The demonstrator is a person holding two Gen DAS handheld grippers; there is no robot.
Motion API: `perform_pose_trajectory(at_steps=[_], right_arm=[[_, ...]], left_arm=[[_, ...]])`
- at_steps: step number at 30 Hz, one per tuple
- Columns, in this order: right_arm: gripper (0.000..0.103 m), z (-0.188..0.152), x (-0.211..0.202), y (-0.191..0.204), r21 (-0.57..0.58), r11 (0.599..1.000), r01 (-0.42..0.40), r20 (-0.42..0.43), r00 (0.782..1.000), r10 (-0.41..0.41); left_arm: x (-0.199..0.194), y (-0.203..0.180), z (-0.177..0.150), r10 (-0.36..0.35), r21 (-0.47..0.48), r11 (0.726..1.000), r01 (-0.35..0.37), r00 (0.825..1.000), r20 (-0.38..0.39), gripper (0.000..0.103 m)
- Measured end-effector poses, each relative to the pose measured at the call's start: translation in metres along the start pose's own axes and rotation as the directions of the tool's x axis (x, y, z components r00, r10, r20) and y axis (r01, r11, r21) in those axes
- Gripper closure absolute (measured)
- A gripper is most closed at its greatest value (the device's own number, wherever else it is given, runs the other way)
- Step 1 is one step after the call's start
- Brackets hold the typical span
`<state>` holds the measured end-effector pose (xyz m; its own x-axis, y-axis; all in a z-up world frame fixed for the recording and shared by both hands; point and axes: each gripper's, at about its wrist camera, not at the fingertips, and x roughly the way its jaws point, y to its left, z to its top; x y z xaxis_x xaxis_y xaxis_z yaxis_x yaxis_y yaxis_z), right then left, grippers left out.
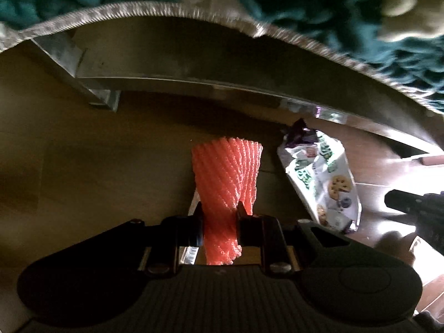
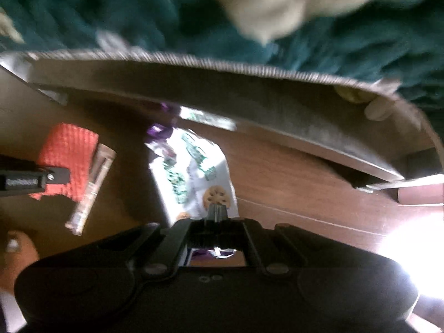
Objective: Collect trash
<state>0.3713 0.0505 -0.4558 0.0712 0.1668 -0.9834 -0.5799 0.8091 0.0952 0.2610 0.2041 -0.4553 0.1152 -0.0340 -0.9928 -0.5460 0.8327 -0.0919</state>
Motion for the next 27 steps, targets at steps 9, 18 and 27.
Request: perform_pose_trajectory(at_steps=[9,18,27], right_arm=[[0.059,0.01,0.02,-0.023,0.053,0.993,-0.102,0.063,0.993,0.099],[0.052,0.03,0.077,-0.026,0.011,0.993,-0.122,0.012,0.993,0.122],[0.067,0.022,0.103,-0.013,-0.02,0.994,-0.106,-0.023,0.994,0.105]], left_arm=[[0.024,0.008,-0.01,0.003,-0.026,1.0,-0.004,0.999,-0.042,0.083],[0.058,0.003,-0.005,-0.033,-0.045,0.999,0.029,0.996,-0.082,0.083],[0.066,-0.009,-0.006,-0.058,-0.019,0.998,0.057,0.995,-0.083,0.083]])
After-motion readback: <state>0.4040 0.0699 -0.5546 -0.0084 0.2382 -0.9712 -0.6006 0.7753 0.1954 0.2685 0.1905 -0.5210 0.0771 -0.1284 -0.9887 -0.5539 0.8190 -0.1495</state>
